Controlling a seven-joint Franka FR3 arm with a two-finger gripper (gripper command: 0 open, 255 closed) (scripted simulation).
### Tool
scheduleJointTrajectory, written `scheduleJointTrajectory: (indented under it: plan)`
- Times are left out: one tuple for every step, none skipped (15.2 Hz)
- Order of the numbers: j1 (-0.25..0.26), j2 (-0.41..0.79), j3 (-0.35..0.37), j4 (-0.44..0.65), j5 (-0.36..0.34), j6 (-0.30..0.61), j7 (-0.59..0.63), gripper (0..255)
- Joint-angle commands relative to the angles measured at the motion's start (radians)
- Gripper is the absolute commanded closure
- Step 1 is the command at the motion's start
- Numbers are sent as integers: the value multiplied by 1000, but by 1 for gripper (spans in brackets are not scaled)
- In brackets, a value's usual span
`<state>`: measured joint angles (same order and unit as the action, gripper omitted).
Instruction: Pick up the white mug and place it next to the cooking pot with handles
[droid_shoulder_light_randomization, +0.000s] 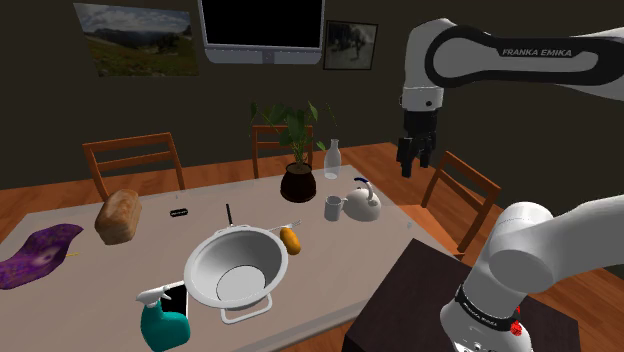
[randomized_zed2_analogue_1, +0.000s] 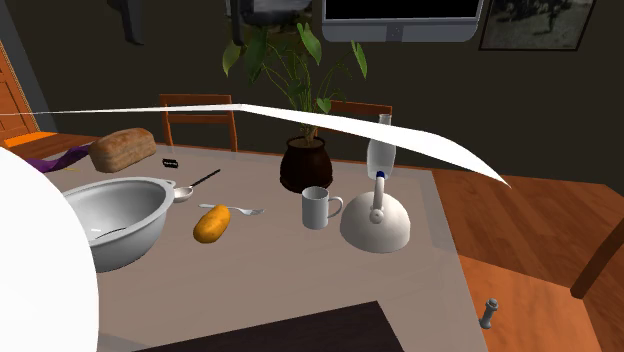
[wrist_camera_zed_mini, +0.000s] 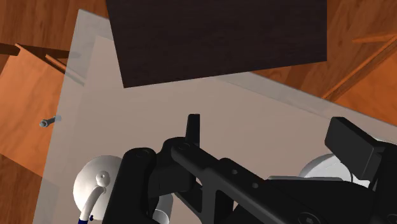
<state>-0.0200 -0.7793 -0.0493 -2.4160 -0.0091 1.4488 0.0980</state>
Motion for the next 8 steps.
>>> scheduleJointTrajectory:
  plan:
    - [0,0,0,0,0,0,0,0]
    - [-2,26,-6,-8,-5,34,-5,0]
    - [-4,53,-12,-14,-10,68,-10,0]
    - [-6,81,-18,-19,-14,101,-15,0]
    - [-8,111,-25,-22,-19,134,-20,0]
    - [-10,141,-31,-24,-22,167,-25,0]
    - [-12,173,-37,-25,-26,200,-30,0]
    - [-13,205,-43,-24,-29,232,-35,0]
